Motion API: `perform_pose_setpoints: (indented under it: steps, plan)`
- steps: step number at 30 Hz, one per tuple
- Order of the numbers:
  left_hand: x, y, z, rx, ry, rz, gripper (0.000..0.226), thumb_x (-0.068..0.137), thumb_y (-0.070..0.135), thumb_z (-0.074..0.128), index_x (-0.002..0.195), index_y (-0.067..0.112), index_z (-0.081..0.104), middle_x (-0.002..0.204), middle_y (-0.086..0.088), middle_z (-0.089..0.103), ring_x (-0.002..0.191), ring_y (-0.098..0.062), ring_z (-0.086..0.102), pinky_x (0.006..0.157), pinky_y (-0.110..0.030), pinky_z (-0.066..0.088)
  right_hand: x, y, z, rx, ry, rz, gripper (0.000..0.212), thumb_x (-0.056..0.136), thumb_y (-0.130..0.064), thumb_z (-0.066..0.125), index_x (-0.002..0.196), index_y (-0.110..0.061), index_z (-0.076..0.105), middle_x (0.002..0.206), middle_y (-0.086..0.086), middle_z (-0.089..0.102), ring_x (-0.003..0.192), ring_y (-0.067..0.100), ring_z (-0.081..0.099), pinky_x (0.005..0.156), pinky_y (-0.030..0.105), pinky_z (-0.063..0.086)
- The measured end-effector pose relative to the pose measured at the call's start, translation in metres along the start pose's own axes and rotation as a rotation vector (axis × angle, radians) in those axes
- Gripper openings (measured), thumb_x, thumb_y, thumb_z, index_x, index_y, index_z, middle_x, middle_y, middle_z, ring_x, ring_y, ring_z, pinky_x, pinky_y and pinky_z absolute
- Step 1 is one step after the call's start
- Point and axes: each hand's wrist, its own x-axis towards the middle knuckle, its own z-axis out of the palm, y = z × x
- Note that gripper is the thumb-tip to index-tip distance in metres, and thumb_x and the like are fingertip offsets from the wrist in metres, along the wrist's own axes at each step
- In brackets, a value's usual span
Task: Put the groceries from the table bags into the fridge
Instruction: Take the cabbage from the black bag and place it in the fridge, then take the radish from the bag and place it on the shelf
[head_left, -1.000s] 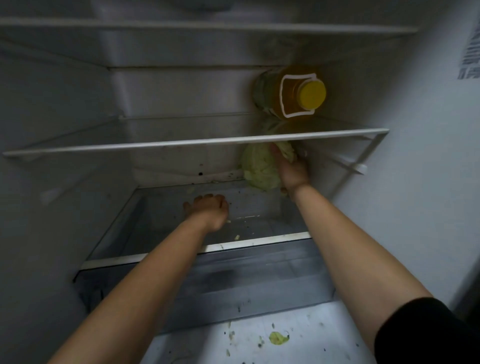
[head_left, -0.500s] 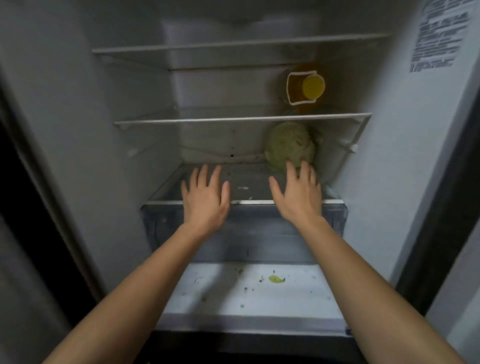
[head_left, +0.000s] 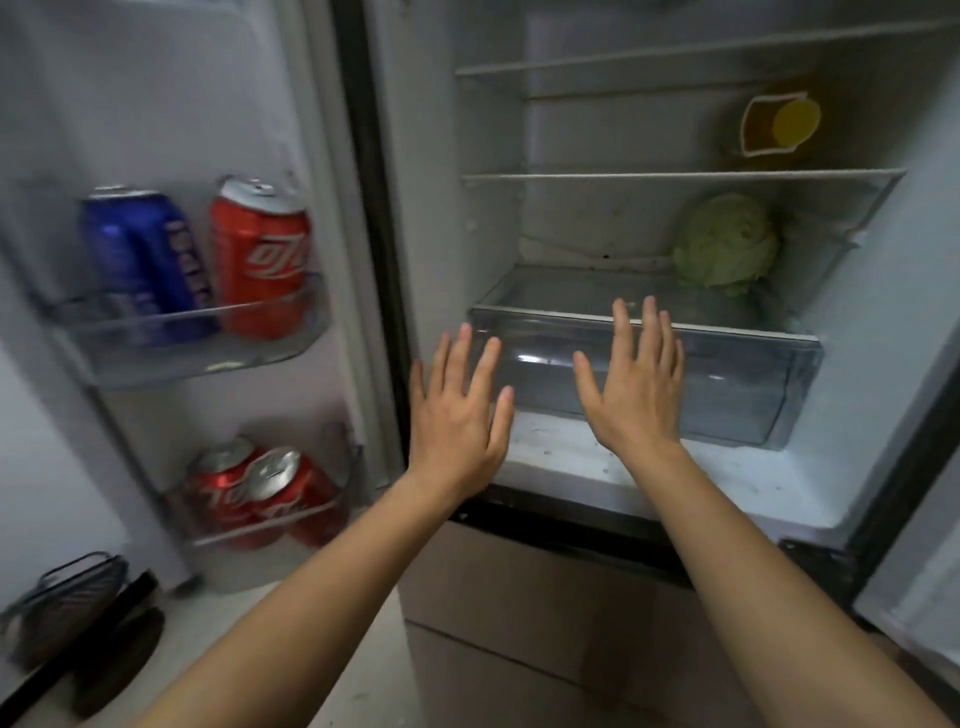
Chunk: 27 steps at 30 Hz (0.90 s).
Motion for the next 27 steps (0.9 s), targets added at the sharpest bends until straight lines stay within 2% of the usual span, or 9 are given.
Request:
perform_pose_setpoints:
  steps: [5,9,16,20,23,27]
  plan:
    - [-0.093,-0.042,-0.092,0.005,0.048,0.107,0.056,0.101,0.042,0.041,0.151,0.016,0.042,0.162,-0.014,0.028,0.151,-0.030,0.022,0.115,-0.061,0.025,-0.065,-0.092,-0.016,0.070,0.013,-0.039,0.075,0.099,-0.051,0.046,0.159,-0.019,0.014,0.166,0.018,0.005,0.153,0.036,0.008,0.123,0.054,0.014]
    - [-0.194,-0.116,-0.178,0.108,0.049,0.059,0.057,0.101,0.043,0.038,0.151,0.016,0.042,0.162,-0.015,0.027,0.151,-0.031,0.021,0.116,-0.061,0.022,-0.146,-0.201,-0.019,0.160,0.039,-0.083,0.075,0.098,-0.047,0.047,0.159,-0.014,0.016,0.165,0.022,0.005,0.152,0.038,0.010,0.121,0.056,0.017]
    - [-0.359,-0.288,-0.354,0.362,-0.089,-0.377,0.059,0.100,0.046,0.033,0.150,0.015,0.040,0.161,-0.016,0.027,0.149,-0.034,0.022,0.114,-0.065,0.024,-0.269,-0.440,0.003,0.371,-0.169,-0.327,0.077,0.094,-0.048,0.046,0.157,-0.012,0.021,0.164,0.024,0.009,0.151,0.040,0.013,0.120,0.058,0.018]
    - [-0.448,-0.365,-0.448,0.543,-0.070,-0.594,0.060,0.098,0.044,0.036,0.150,0.012,0.040,0.161,-0.018,0.026,0.150,-0.036,0.021,0.117,-0.063,0.019,-0.333,-0.572,0.022,0.495,-0.290,-0.517,0.077,0.096,-0.046,0.051,0.157,-0.012,0.021,0.163,0.024,0.010,0.151,0.041,0.013,0.120,0.059,0.018]
    - [-0.511,-0.407,-0.498,0.638,-0.039,-0.764,0.062,0.099,0.045,0.034,0.152,0.013,0.037,0.163,-0.016,0.022,0.151,-0.034,0.019,0.118,-0.061,0.017,-0.382,-0.659,0.040,0.578,-0.367,-0.659,0.078,0.094,-0.045,0.056,0.156,-0.011,0.023,0.161,0.026,0.015,0.149,0.043,0.017,0.118,0.061,0.021]
    - [-0.574,-0.465,-0.544,0.715,-0.051,-0.945,0.065,0.100,0.049,0.028,0.153,0.013,0.035,0.164,-0.015,0.020,0.151,-0.033,0.017,0.119,-0.059,0.016,-0.442,-0.762,0.073,0.645,-0.513,-0.781,0.079,0.095,-0.049,0.051,0.158,-0.014,0.016,0.162,0.024,0.012,0.149,0.041,0.017,0.119,0.059,0.022]
